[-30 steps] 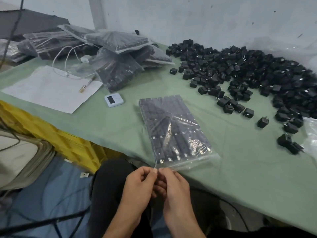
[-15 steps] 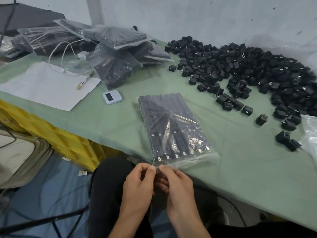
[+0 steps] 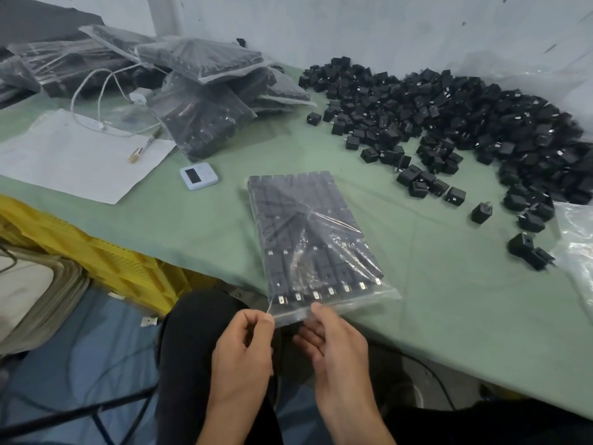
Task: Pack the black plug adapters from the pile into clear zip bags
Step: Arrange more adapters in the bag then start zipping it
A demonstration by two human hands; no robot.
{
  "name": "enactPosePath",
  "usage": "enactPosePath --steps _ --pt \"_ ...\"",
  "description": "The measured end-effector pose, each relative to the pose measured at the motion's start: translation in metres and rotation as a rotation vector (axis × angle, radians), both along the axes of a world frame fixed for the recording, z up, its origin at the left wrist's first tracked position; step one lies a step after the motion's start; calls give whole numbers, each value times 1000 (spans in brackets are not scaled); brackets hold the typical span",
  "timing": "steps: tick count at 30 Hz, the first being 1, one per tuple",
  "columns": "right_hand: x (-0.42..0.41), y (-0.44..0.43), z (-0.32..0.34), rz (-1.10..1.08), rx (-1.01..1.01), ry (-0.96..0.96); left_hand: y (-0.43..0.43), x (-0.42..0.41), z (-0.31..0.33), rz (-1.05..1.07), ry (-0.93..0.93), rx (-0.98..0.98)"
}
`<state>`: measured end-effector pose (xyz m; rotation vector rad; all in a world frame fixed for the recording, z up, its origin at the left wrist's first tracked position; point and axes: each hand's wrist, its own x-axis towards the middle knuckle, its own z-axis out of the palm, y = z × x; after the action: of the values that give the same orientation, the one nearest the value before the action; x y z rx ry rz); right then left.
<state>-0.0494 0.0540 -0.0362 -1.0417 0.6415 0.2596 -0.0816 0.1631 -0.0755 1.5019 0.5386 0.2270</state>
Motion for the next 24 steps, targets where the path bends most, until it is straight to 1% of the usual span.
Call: enactPosePath --steps 2,4,7,10,13,15,17,24 --pt "-2 4 0 46 4 -1 -4 2 4 -25 7 9" --pt "-1 6 1 76 -3 -3 -10 6 7 -43 5 -39" --pt "0 8 5 55 16 0 -15 10 10 -27 -13 -128" --pt "-1 8 4 56 19 -28 -14 9 10 -6 -42 -118" --pt "-3 4 2 133 59 -56 -13 9 9 28 -65 -92" --pt "-2 3 3 227 71 -71 -14 8 8 49 -61 -104" --pt "-3 4 3 272 65 -69 -15 7 6 57 -48 -126" --pt "-2 13 4 158 31 -60 -16 5 8 44 -44 -143"
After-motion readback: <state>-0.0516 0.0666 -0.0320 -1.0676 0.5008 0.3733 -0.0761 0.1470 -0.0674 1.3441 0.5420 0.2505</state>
